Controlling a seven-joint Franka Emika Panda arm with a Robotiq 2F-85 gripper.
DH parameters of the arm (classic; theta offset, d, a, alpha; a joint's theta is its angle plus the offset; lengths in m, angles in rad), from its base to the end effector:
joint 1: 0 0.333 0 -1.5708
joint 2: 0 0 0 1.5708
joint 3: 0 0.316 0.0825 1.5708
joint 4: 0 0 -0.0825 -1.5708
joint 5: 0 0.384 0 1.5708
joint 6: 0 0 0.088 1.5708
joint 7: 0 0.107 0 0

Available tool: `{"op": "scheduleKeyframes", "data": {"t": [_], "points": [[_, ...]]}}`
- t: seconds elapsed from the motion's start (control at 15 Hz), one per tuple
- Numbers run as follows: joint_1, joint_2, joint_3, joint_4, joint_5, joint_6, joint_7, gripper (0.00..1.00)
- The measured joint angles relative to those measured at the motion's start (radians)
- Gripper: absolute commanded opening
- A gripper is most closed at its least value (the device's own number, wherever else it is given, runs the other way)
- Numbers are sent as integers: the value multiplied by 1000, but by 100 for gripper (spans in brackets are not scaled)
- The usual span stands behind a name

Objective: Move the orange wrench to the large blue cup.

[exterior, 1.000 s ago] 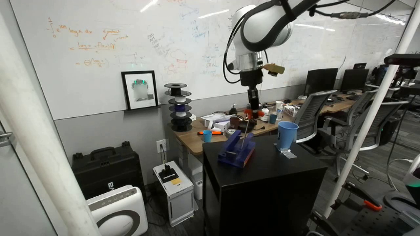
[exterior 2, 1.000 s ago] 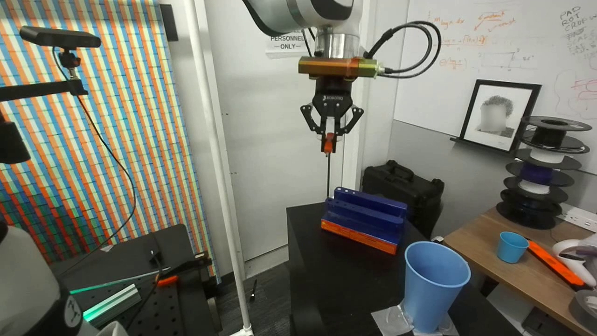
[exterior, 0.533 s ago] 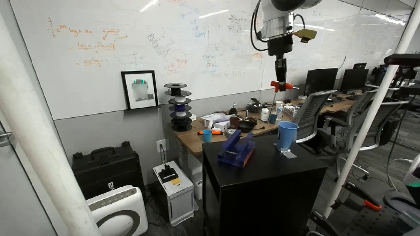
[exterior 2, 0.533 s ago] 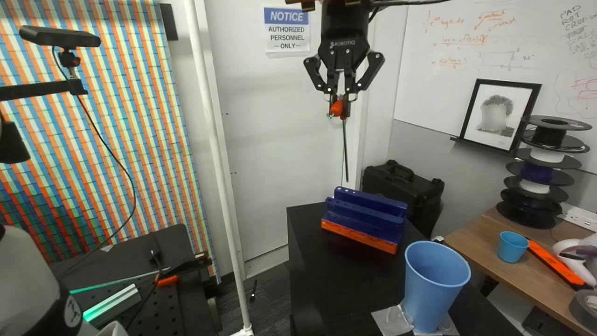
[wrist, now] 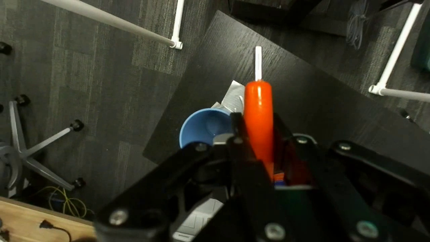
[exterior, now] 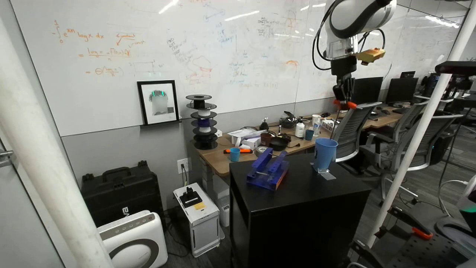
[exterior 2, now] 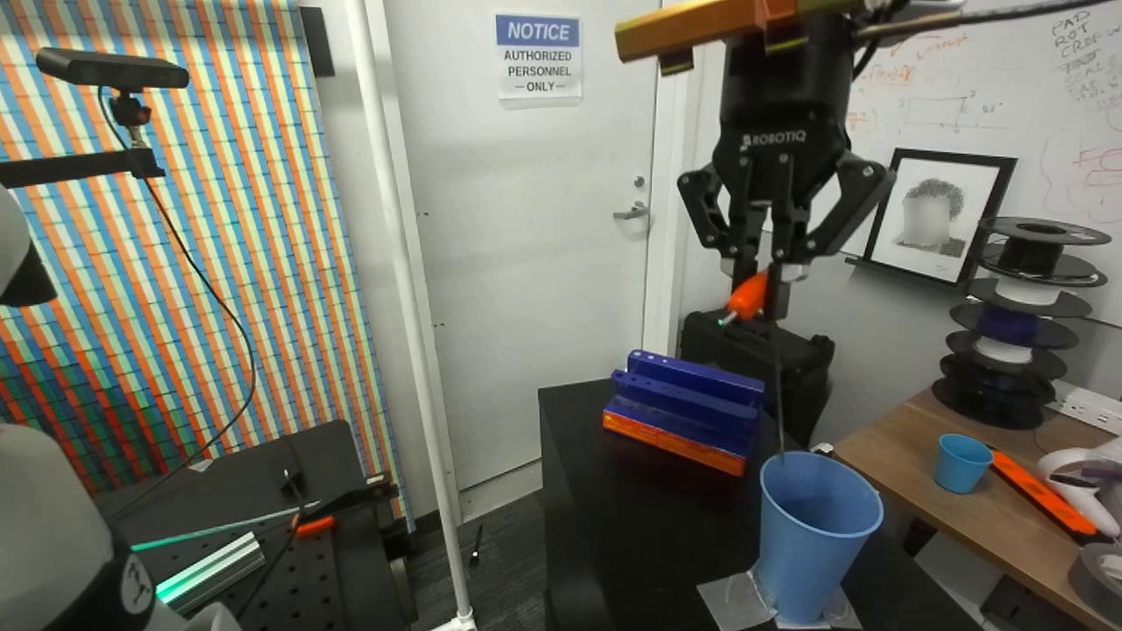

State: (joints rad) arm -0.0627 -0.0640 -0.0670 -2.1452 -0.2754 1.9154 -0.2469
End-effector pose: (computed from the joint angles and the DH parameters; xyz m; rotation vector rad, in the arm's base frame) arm 0.5011 -0.0851 0.4201 2.8950 0.3386 -0.3050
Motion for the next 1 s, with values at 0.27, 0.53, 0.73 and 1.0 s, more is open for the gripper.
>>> {"op": "scheduleKeyframes", "data": {"t": [0.27,0.53,0.73,1.0], "points": [[-9,88,-7,1,-10,105,67,13],[-9,174,-6,13,-4,153,85,13],[-9,216,-4,24,42,131,85,46],[-17,203,-8,46,112,38,85,69]]}}
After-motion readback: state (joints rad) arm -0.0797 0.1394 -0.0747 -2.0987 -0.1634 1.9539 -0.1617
